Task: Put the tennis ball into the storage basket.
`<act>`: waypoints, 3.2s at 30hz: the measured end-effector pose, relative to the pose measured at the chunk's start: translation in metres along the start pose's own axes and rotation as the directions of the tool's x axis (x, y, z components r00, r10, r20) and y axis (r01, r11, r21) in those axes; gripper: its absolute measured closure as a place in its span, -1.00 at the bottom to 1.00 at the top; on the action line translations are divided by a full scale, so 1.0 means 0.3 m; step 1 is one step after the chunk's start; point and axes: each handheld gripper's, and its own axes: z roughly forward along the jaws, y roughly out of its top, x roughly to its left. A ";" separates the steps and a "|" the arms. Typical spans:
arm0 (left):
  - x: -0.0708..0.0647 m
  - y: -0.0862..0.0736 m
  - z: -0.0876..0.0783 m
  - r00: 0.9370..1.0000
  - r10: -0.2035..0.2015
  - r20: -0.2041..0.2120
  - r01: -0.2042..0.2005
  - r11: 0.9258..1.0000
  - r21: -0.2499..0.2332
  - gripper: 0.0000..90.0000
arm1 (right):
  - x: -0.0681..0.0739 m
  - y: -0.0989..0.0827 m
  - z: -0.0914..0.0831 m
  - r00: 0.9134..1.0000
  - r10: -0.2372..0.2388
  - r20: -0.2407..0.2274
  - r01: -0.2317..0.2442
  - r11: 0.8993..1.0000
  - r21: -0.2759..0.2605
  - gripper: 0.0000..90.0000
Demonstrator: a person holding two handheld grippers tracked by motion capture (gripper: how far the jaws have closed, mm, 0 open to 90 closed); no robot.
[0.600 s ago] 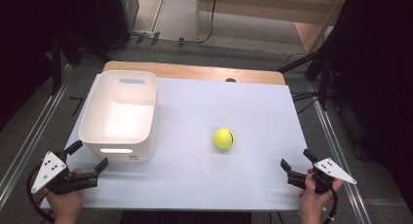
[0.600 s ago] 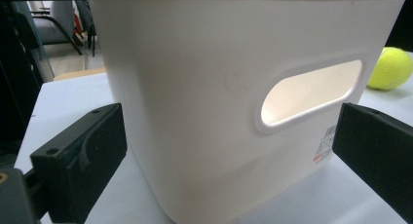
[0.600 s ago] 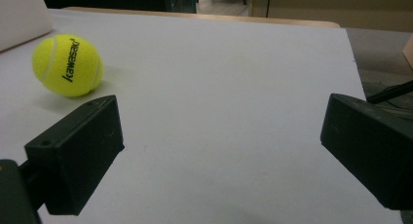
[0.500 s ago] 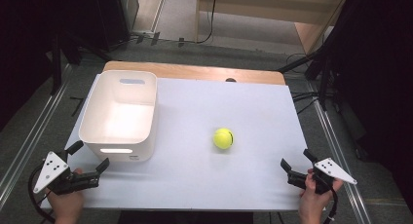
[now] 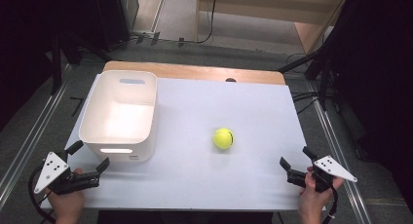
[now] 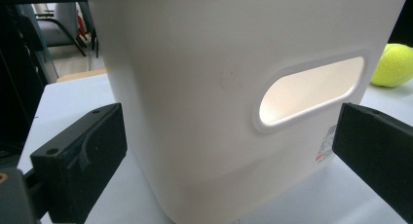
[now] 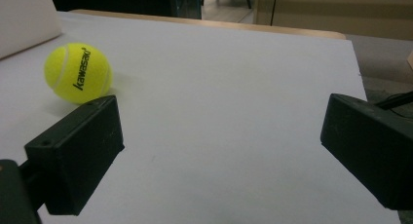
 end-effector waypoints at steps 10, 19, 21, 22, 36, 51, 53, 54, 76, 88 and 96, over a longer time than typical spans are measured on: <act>-0.004 -0.001 0.003 1.000 0.003 -0.002 -0.003 1.000 0.002 -1.00 | 0.042 0.074 0.001 0.998 -0.048 -0.035 0.048 0.999 0.022 -0.98; -0.004 -0.001 0.004 1.000 0.010 -0.004 -0.010 1.000 0.006 -1.00 | 0.056 0.116 0.014 0.995 -0.067 -0.072 0.069 0.997 0.033 -0.98; -0.004 -0.001 0.004 1.000 0.010 -0.004 -0.010 1.000 0.007 -1.00 | 0.061 0.128 0.021 0.994 -0.074 -0.082 0.078 0.996 0.038 -0.98; -0.005 -0.001 0.003 1.000 0.012 -0.005 -0.012 1.000 0.010 -1.00 | 0.062 0.131 0.024 0.993 -0.078 -0.087 0.082 0.996 0.040 -0.98; -0.006 -0.001 0.005 1.000 0.016 -0.005 -0.016 1.000 0.012 -1.00 | 0.092 0.179 0.066 0.985 -0.095 -0.142 0.105 0.992 0.069 -0.98; -0.007 -0.001 0.006 1.000 0.016 -0.004 -0.016 1.000 0.012 -1.00 | 0.141 0.232 0.130 0.969 -0.118 -0.219 0.146 0.983 0.115 -0.98; -0.007 -0.001 0.006 1.000 0.015 -0.004 -0.015 1.000 0.012 -1.00 | 0.141 0.236 0.134 0.968 -0.118 -0.223 0.148 0.982 0.120 -0.98; -0.007 -0.001 0.006 1.000 0.016 -0.004 -0.016 1.000 0.013 -1.00 | 0.141 0.238 0.136 0.967 -0.120 -0.226 0.150 0.981 0.120 -0.98; -0.008 -0.001 0.007 1.000 0.015 -0.006 -0.015 1.000 0.015 -1.00 | 0.188 0.300 0.212 0.945 -0.167 -0.283 0.229 0.952 0.203 -0.85; -0.009 -0.001 0.007 1.000 0.015 -0.005 -0.015 1.000 0.014 -1.00 | 0.238 0.320 0.271 0.929 -0.195 -0.314 0.283 0.922 0.266 -0.89; -0.006 -0.001 0.007 1.000 0.015 -0.002 -0.015 1.000 0.011 -1.00 | 0.267 0.329 0.308 0.917 -0.214 -0.336 0.321 0.897 0.304 -0.98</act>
